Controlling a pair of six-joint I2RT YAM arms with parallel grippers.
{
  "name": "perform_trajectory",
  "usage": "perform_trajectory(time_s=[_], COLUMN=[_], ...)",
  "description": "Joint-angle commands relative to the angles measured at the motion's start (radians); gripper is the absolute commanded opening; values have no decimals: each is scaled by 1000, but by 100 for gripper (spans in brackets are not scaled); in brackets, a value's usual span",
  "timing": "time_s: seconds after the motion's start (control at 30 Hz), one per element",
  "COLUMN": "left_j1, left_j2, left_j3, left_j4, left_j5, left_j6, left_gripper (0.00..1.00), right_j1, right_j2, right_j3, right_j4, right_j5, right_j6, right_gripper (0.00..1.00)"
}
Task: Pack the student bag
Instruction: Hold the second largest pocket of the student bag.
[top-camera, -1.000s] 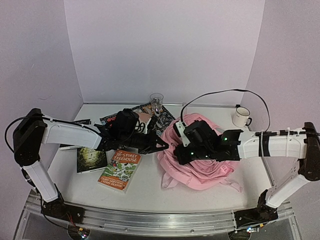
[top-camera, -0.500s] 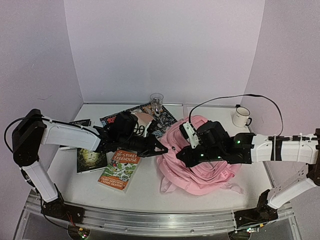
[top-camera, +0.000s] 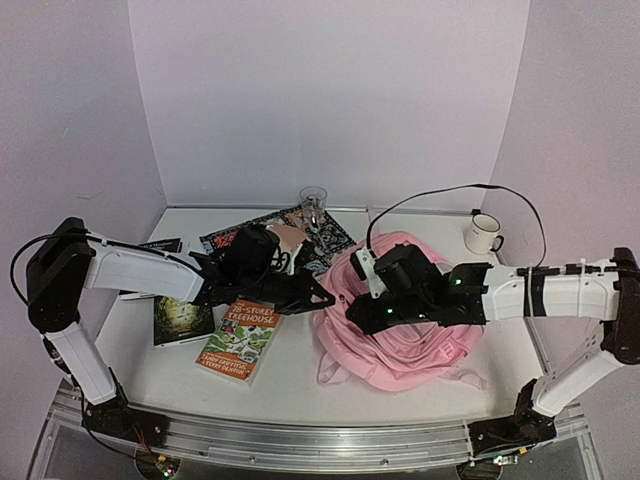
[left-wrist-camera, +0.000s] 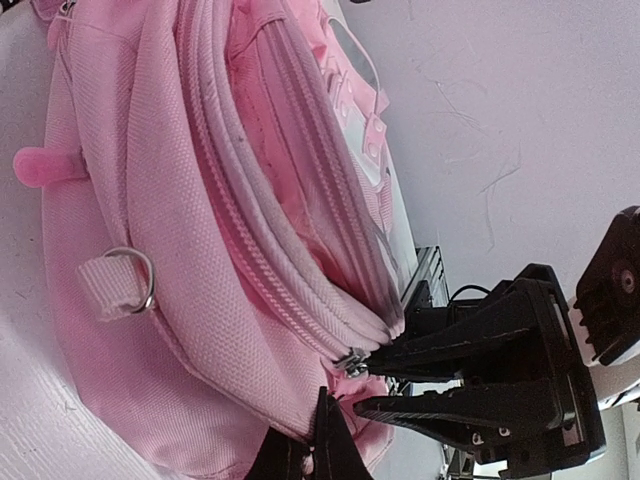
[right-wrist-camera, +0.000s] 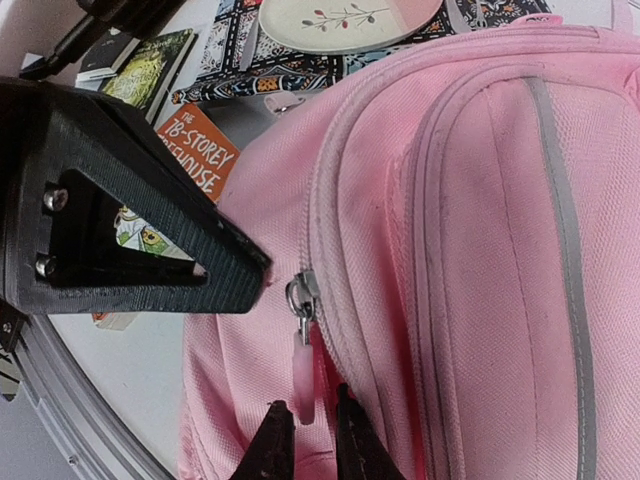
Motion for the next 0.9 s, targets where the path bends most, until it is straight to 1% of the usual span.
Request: perform_trajectory(time_s=[0.0, 0.17, 0.3, 0.47, 0.6, 0.73, 0.87], left_j1=[-17, -18, -18, -22, -30, -34, -34], left_j2=[-62, -62, -68, -59, -58, -61, -69], left_j3=[74, 85, 91, 100, 101, 93, 78], left_j4=[68, 70, 72, 75, 78, 79, 79], left_j5=[-17, -13, -14, -8, -10, -15, -27], left_j6=[-5, -8, -8, -10, -10, -8, -4], left_gripper=[0, 0, 0, 0, 0, 0, 0], right_j1=[-12, -11, -12, -12, -12, -12, -12], right_j2=[30, 60, 90, 88, 87, 76, 65], right_j3=[59, 71, 91, 98, 101, 99, 119], right_j4=[-52, -51, -46, -1, 1, 0, 15], right_j5=[61, 51, 6, -62, -30, 36, 1], right_j6=[7, 16, 27, 33, 55, 100, 95], right_gripper=[18, 17, 15, 18, 17, 9, 9])
